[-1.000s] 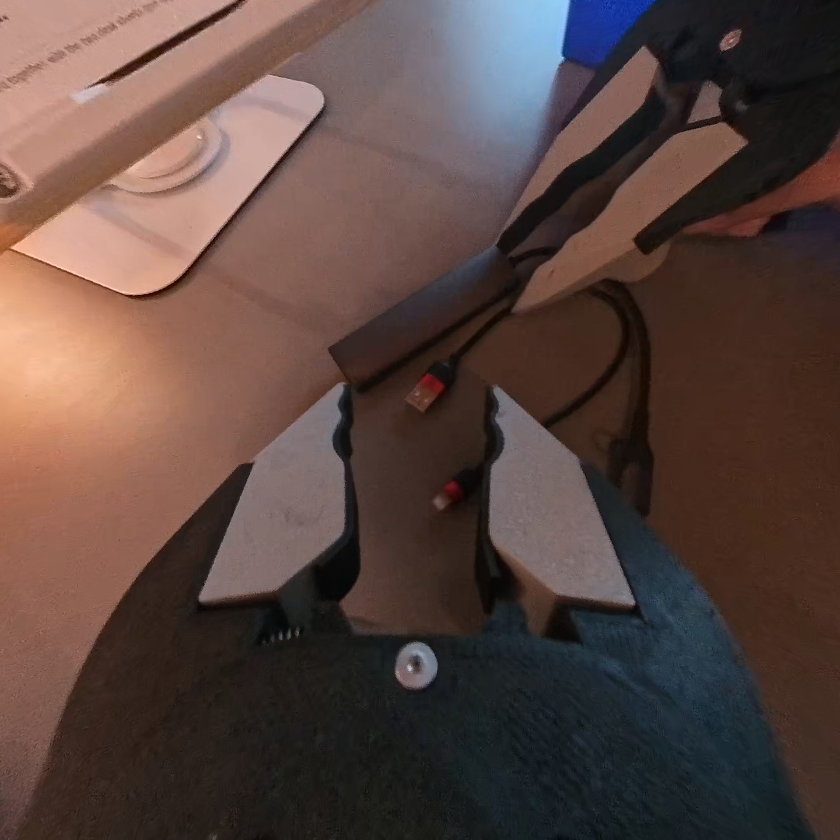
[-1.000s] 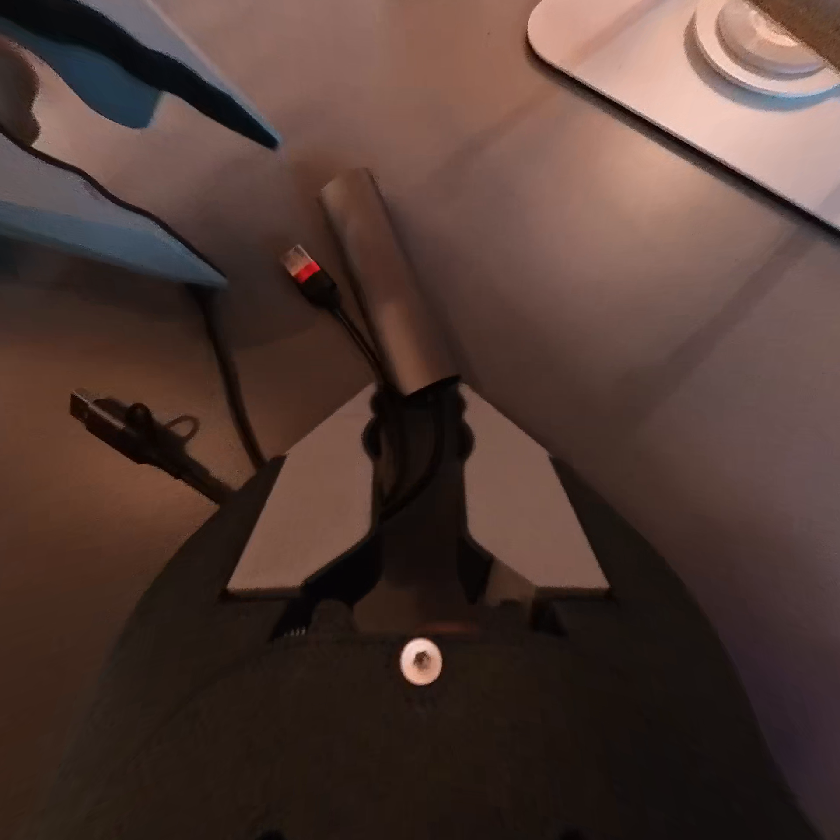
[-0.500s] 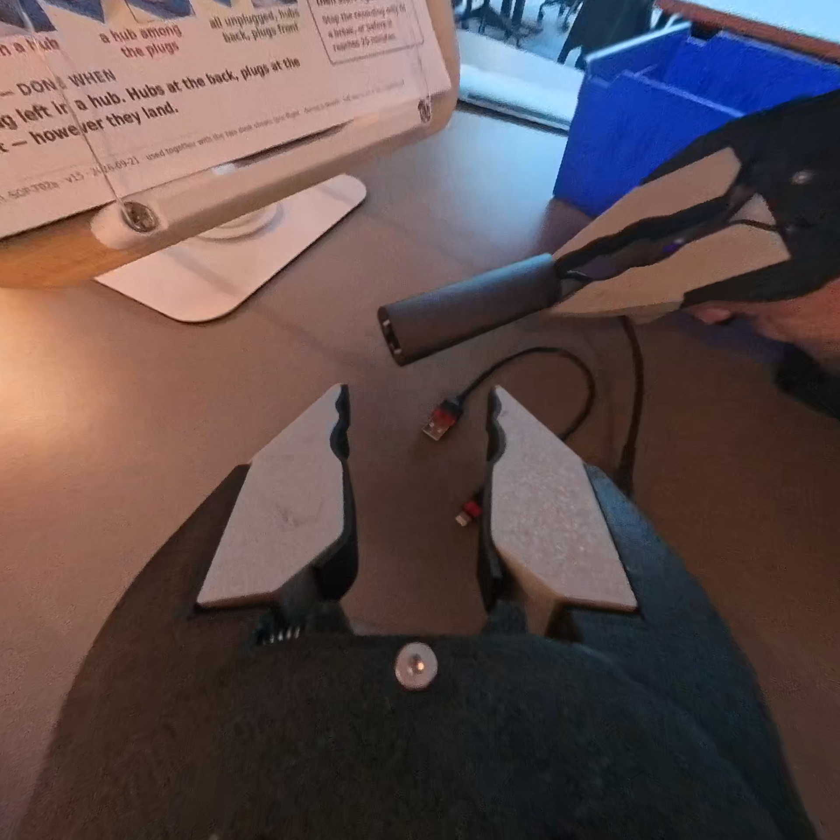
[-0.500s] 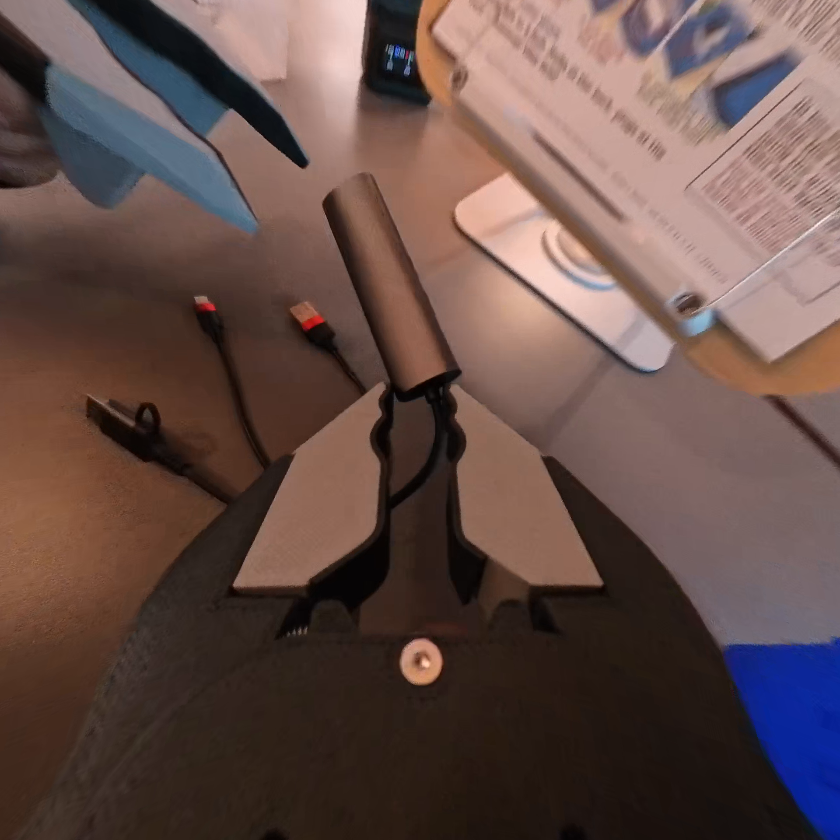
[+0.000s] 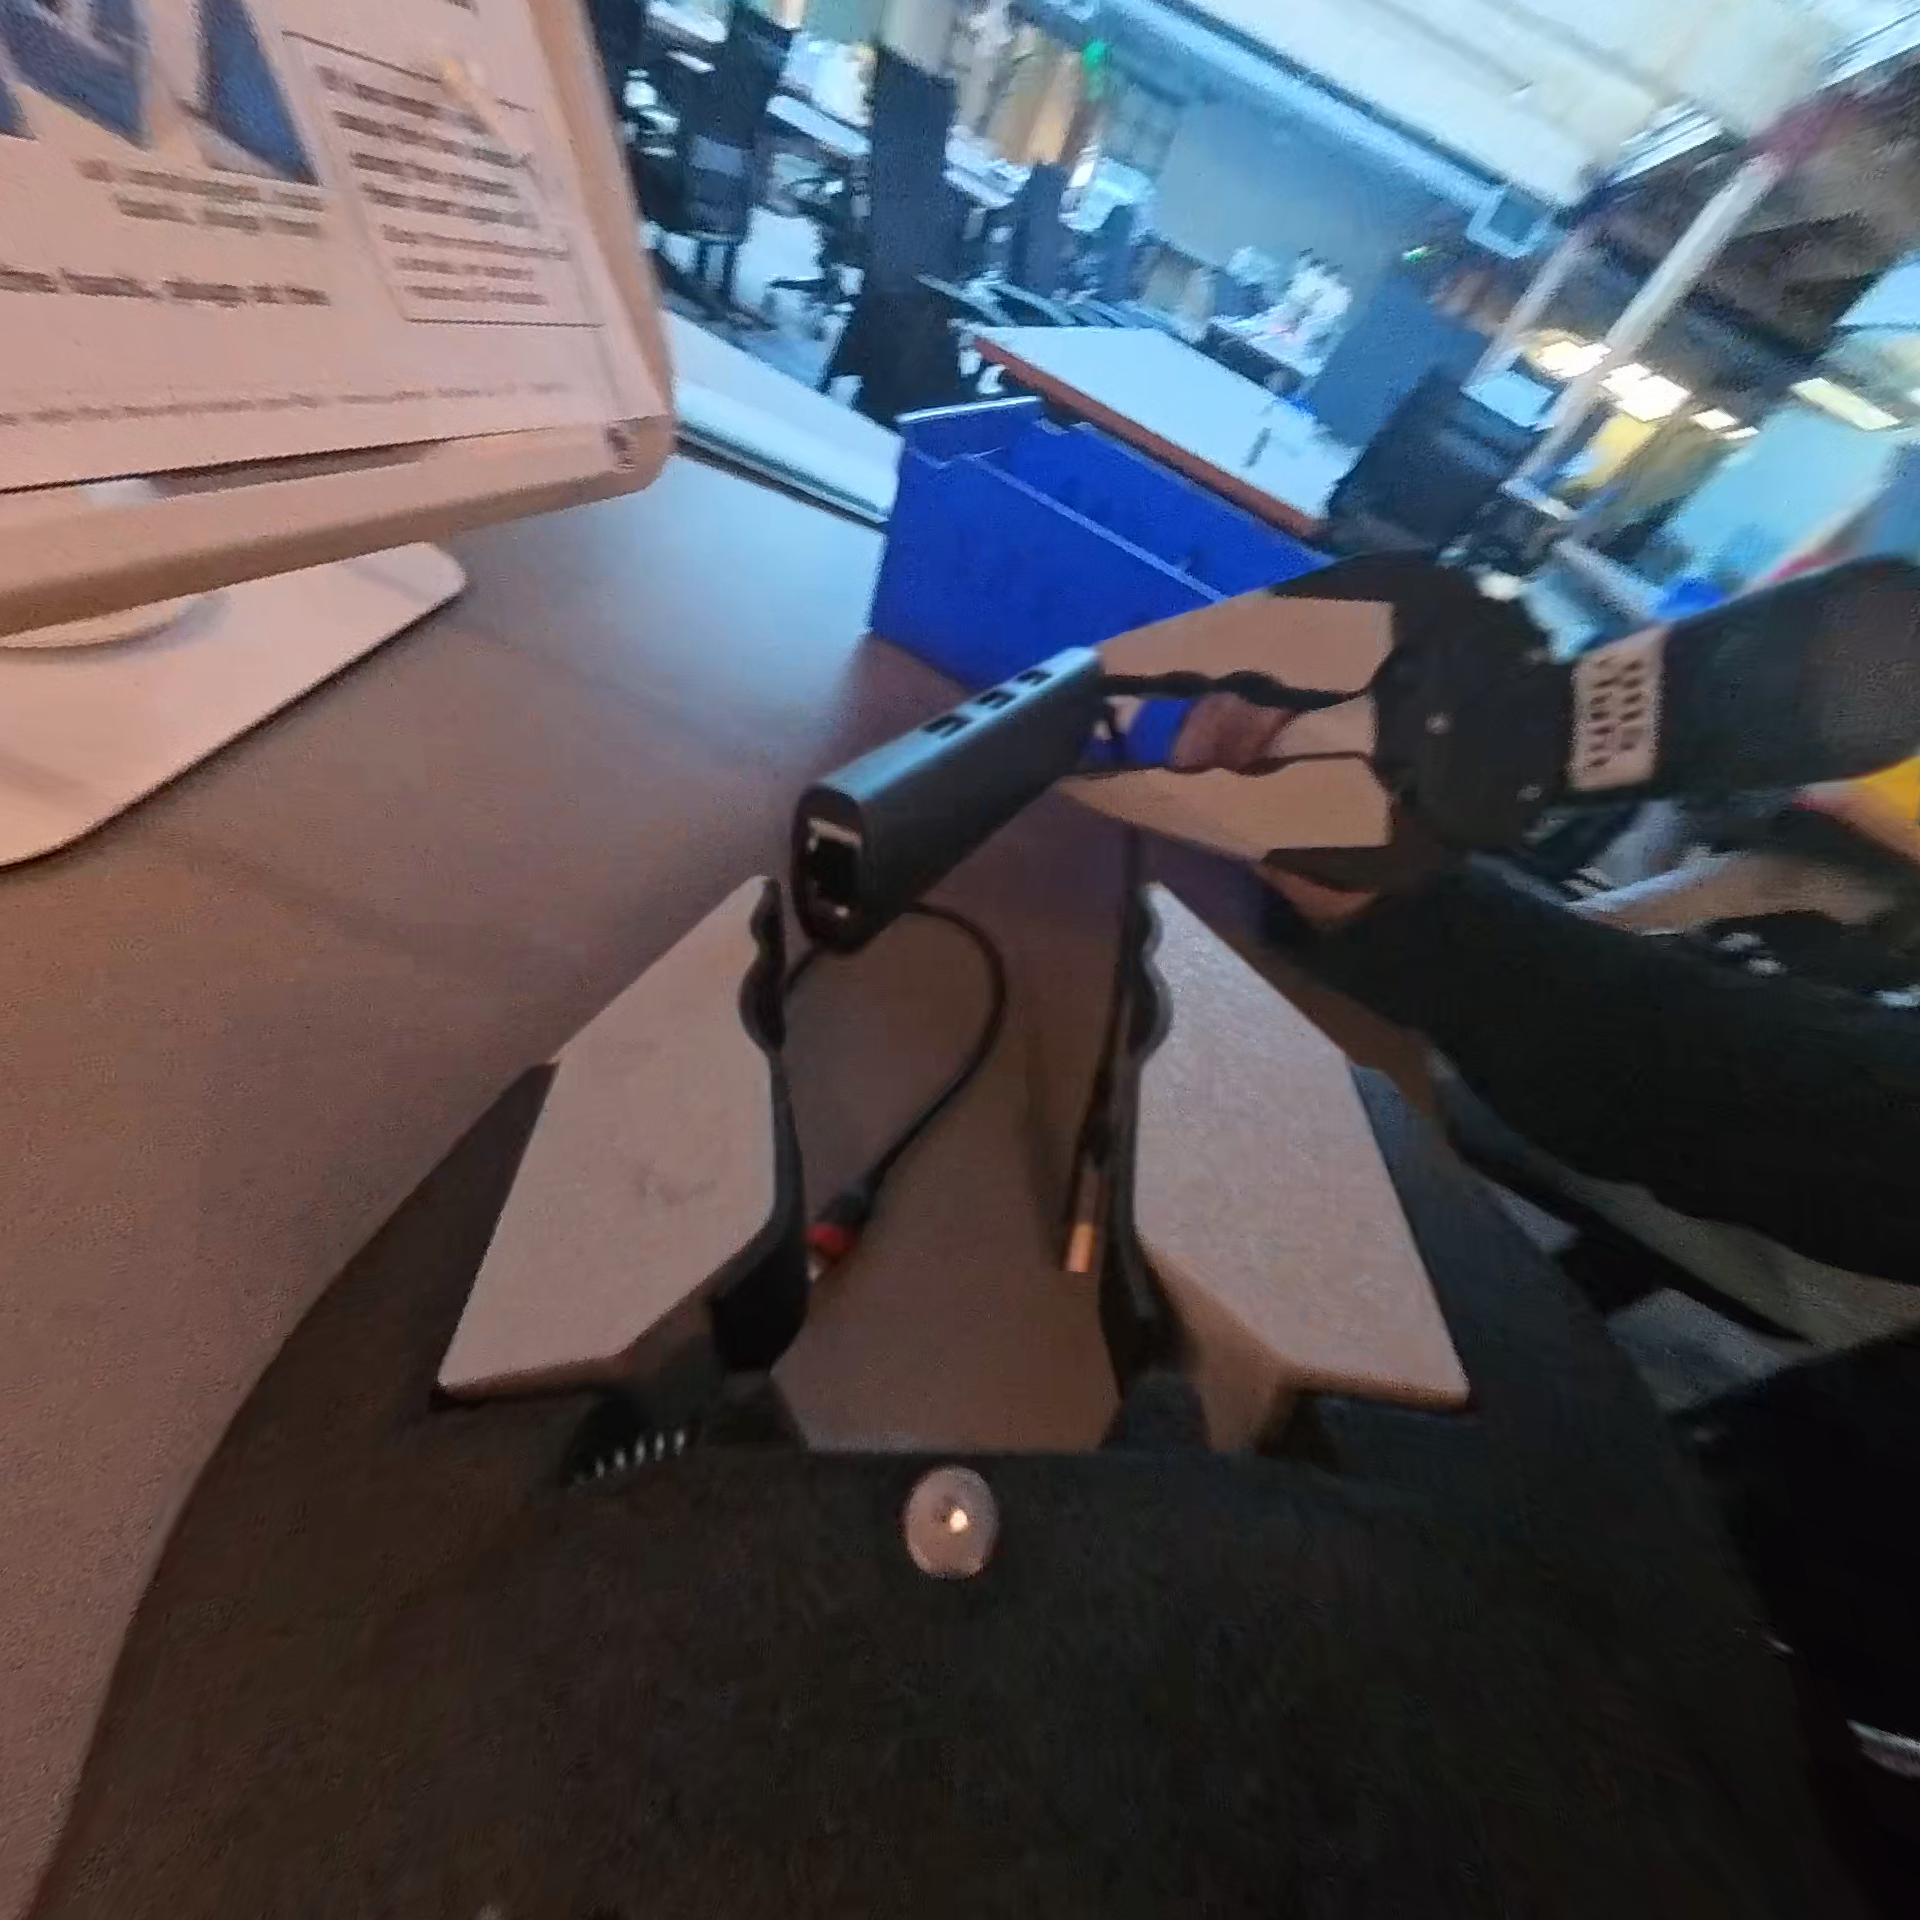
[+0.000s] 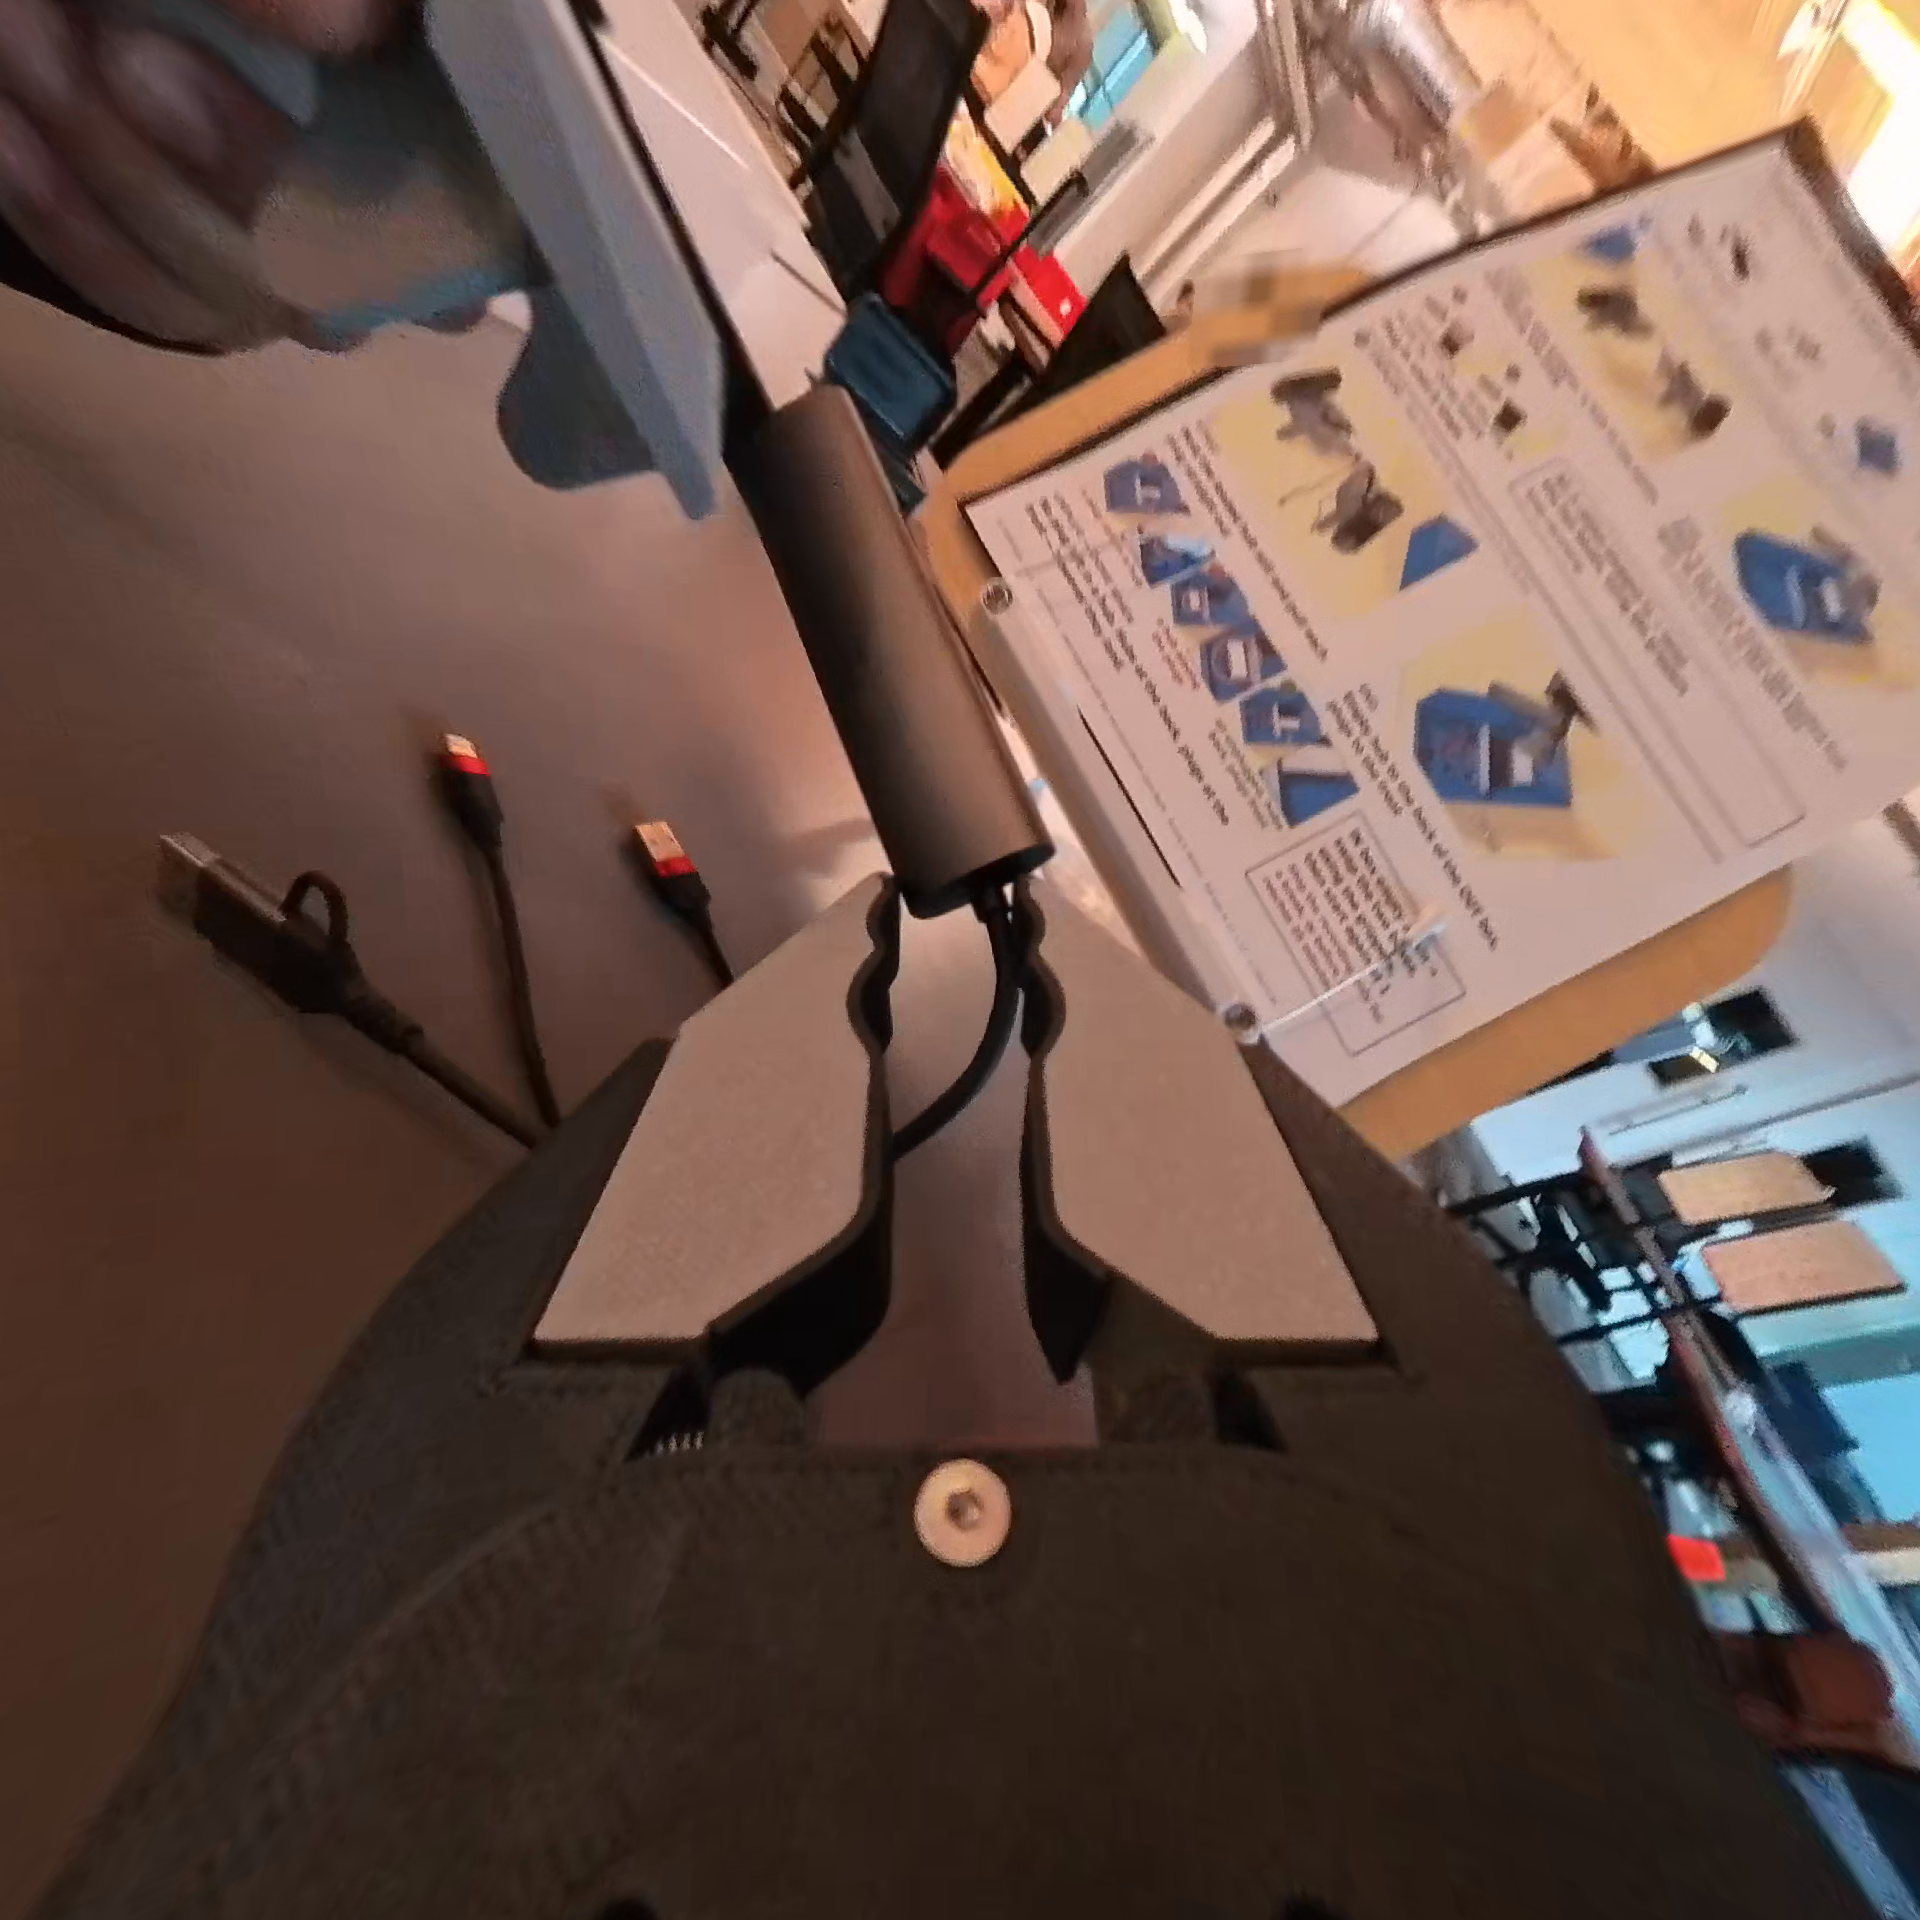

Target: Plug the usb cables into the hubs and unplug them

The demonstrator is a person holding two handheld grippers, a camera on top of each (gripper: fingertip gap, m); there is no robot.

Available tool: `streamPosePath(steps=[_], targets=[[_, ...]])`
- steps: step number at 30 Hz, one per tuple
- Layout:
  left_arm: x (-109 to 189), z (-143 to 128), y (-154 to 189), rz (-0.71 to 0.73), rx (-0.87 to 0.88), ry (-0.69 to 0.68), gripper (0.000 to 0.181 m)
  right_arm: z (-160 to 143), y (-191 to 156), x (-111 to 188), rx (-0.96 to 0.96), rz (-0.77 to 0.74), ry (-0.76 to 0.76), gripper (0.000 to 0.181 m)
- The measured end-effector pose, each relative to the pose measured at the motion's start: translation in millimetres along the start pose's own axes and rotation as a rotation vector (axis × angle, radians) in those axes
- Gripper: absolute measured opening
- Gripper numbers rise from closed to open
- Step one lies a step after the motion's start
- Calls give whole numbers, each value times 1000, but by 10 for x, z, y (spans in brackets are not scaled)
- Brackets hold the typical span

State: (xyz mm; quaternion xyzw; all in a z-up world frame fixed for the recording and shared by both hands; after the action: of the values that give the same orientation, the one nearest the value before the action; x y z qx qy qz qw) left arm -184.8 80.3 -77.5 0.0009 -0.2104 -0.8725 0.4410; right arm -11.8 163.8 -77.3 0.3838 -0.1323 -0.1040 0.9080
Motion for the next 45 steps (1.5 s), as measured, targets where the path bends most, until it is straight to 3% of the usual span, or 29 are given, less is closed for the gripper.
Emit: streamPosePath(steps=[2,4,6,11,16,19,20,22,25,29,32,39,45], targets=[[11,12,48,-91,26,17,52,64,-57,27,39,-2,31,18],[69,40,65,-116,-3,62,19,97,-78,57,73,-17,53,18],[108,52,150,-167,-74,70,15,109,-77,78,50,11,79,18],[96,-15,341,-40,-446,-17,15,36,-56,89,-79,146,109,20],[171,-98,515,29,-781,-59,14,14,-112,111,-268,419,179,41],[159,-189,653,-31,-877,-64,14,-3,-96,51,-273,367,143,65],[129,-218,658,1,-892,-77,14,-4,-113,47,-251,364,132,61],[80,-284,698,54,-928,-77,14,15,-232,72,-200,465,127,19],[133,-368,793,108,-969,-91,14,74,-320,77,-141,490,133,19],[261,-569,837,113,-806,-202,23,161,-527,79,8,504,168,17],[239,-699,836,178,-825,-259,20,233,-717,71,104,529,176,15],[97,-776,738,301,-1039,-282,14,135,-702,-11,25,497,75,20],[92,-771,706,319,-1034,-265,13,48,-636,-27,-22,514,77,14]])
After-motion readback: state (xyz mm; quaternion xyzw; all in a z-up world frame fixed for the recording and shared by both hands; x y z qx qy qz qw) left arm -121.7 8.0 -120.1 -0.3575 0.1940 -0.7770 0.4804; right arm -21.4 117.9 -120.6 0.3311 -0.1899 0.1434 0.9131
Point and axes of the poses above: each gripper's, where its closed fingertips meet, x back along the fingers, z out of its top, y = z × x across the jaws, the point moved 8 cm from there along x, back along the fingers, and after that the axes turned 1 degree about -z, right-handed, at the moved point
